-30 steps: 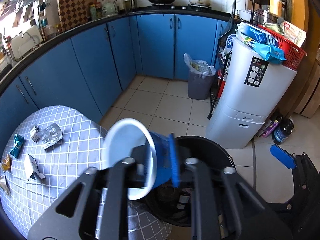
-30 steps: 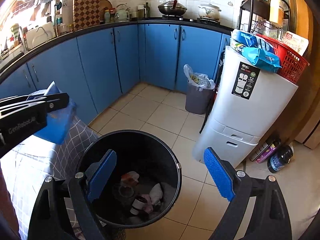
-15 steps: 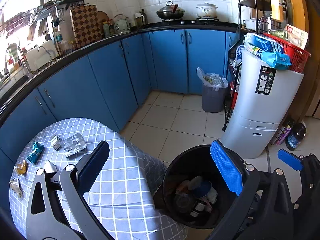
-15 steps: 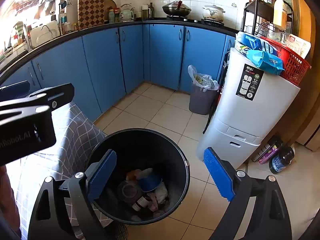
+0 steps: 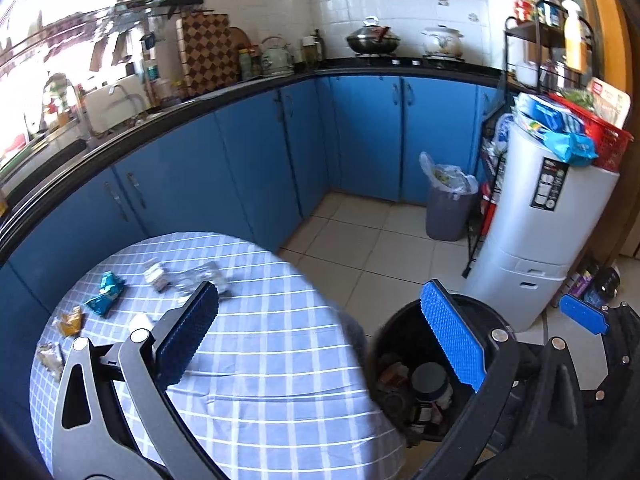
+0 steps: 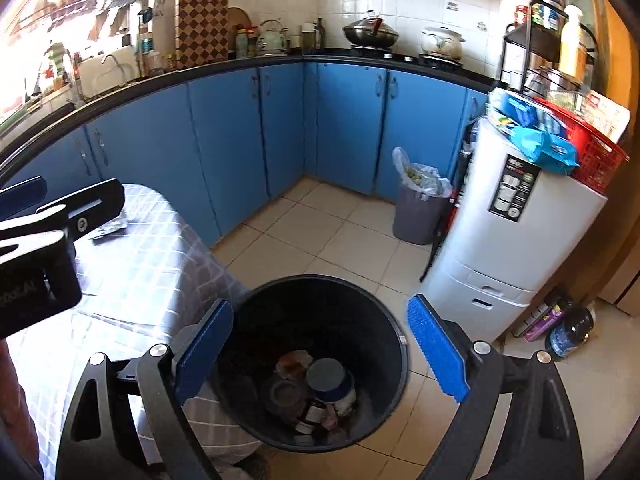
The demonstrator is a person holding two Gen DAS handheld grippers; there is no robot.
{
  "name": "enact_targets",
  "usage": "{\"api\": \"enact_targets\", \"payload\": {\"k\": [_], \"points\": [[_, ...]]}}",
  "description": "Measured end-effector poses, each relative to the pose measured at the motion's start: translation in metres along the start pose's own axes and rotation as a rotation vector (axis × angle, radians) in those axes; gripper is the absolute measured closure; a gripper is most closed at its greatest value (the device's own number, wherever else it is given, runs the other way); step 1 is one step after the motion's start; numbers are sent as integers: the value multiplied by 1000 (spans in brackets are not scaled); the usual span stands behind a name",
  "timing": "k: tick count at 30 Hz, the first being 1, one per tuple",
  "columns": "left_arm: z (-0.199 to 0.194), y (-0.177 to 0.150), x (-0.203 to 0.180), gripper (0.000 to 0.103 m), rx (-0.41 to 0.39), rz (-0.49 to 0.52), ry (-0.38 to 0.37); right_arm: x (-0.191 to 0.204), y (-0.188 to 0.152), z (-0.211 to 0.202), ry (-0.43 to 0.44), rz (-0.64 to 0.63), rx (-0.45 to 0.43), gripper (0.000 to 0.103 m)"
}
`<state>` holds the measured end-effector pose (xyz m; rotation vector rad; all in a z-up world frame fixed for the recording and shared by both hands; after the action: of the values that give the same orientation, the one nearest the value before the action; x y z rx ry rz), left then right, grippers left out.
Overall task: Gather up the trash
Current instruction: 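Move both grippers back over the table toward the remaining trash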
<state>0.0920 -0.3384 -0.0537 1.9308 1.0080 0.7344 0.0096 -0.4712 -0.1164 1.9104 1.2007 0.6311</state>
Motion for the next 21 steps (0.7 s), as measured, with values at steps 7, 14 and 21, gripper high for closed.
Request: {"api": "enact_targets", "payload": {"k": [7,14,21], "points": [[-9,-13,63,3,9,-52,79,58,10,13,82,-18,28,16],[-14,-39,153,3,40,-145,188,147,23,29,251,-42,37,16],[-20,-79,258,3,80,-233,355,254,24,48,374,-128,67,16]]}}
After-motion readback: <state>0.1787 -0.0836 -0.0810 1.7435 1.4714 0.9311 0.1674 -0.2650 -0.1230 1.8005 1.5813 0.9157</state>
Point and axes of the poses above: each gripper's, at about its wrist camera, not at the fingertips, and z roughly the way its jaws point, x to its left, y to its top, the point moved 6 cm from there along z, roughly the way its jaws point, and after that the axes turned 6 degrees about -x, right-handed, at the moved point
